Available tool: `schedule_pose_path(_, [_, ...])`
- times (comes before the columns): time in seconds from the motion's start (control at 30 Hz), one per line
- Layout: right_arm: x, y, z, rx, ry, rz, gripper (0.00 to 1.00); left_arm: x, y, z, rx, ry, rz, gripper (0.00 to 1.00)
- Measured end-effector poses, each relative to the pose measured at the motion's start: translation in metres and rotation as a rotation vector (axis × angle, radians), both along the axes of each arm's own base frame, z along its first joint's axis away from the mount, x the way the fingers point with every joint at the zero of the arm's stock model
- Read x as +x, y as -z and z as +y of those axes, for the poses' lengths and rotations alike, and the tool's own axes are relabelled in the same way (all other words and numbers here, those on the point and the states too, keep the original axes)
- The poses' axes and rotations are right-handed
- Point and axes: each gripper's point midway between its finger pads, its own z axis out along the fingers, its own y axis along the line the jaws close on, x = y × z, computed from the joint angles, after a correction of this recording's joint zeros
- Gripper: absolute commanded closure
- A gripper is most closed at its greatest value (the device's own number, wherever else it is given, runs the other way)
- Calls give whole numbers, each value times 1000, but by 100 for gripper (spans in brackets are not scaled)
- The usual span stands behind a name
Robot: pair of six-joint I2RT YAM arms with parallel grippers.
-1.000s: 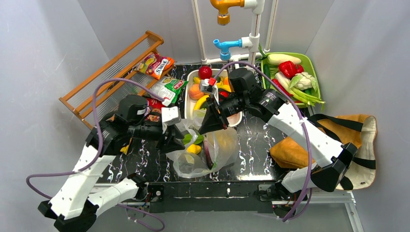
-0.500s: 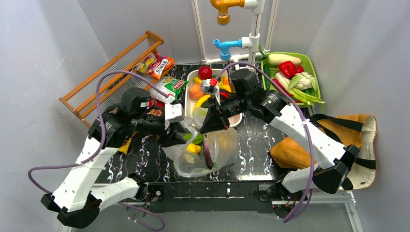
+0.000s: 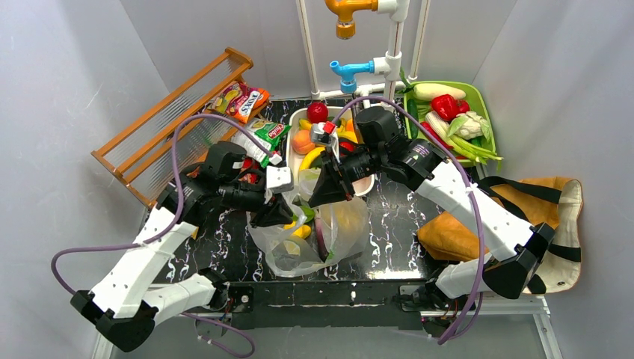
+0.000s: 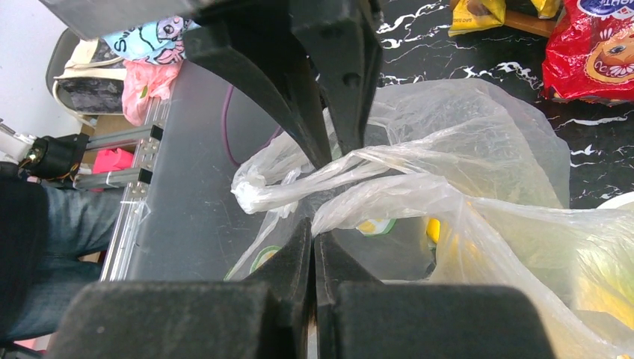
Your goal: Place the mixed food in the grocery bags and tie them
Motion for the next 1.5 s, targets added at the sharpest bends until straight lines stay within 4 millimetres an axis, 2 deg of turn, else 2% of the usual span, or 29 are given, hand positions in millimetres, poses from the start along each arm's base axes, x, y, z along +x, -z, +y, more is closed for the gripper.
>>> schedule_pose_path(0.17, [2, 5, -3, -17, 6, -8, 99, 12, 7, -17, -40, 12, 26, 70])
schedule_pose_path(0.3, [6, 11, -9, -46, 25, -4, 99, 22, 13, -29, -68, 24, 50, 57])
schedule_pose_path(0.5, [6, 16, -22, -69, 62, -10, 99, 30, 10, -41, -114, 34, 49, 46])
schedule_pose_path(0.67, [11, 21, -34, -94, 115, -33, 99, 36, 10, -46, -132, 30, 43, 43])
schedule_pose_path(0.93, [31, 38, -47, -172, 238, -45, 99, 42, 7, -50, -155, 16, 21, 41])
schedule_pose_path(1.2, [75, 40, -61, -183, 457, 22, 99, 41, 6, -46, -160, -12, -1, 42])
schedule_pose_path(1.37, [74, 41, -59, -184, 449, 55, 99, 39, -3, -40, -172, -38, -38, 43])
schedule_pose_path(1.5, [66, 56, -50, -222, 386, 122, 99, 38, -8, -35, -173, -63, -64, 43])
